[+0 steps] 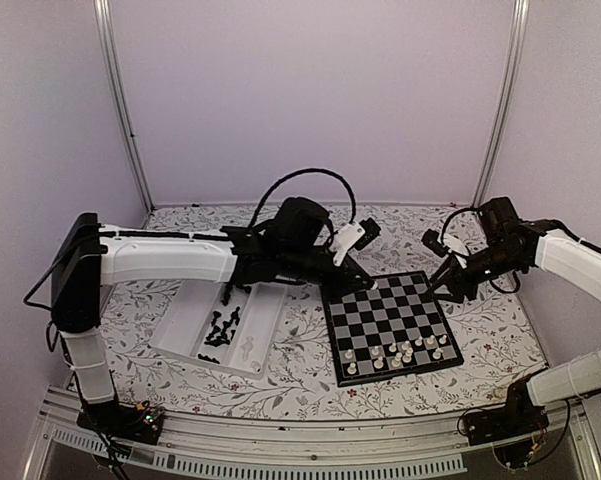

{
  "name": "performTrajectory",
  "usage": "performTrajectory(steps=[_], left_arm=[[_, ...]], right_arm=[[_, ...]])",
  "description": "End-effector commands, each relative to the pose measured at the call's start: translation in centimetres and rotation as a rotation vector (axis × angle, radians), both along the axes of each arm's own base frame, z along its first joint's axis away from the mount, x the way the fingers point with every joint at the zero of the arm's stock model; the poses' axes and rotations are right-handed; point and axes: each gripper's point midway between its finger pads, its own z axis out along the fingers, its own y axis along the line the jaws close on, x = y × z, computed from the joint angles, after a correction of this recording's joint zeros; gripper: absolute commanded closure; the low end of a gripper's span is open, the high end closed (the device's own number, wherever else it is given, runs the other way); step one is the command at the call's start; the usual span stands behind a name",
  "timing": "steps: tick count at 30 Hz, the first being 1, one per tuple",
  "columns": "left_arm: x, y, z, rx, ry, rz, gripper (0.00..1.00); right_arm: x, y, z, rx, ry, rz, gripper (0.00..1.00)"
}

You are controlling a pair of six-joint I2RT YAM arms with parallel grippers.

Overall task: Set up the chess pieces on the board
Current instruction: Place the chess piece on the chessboard.

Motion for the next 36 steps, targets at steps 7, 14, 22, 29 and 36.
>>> performTrajectory(steps=[7,14,22,29,36], left_arm=[[1.3,-1.5,-10.6,0.459,0.066,0.007,0.94],[0.6,-1.7,-14.5,0.595,0.084,-0.010,0.94],[0.1,-2.0,-15.1,0.593,0.124,-0.011,0.69],[0.1,-2.0,-9.3,0.455,0.087,-0.005,0.53],[2.6,5.3,-4.3,0.346,0.037,0.217,0.54]], right_arm=[[1.2,-4.6,-1.5,-0.053,-0.035,-0.215,0.52],[1.1,-3.8,-1.7,-0.009,0.005,-0.202,0.52],[1.1,-2.6,-2.0,0.036,0.075,-0.158,0.52],[0.7,0.4,-2.4,-0.026,0.051,-0.044,0.52],[0.9,4.4,-3.7,-0.100,0.002,0.081,0.56]])
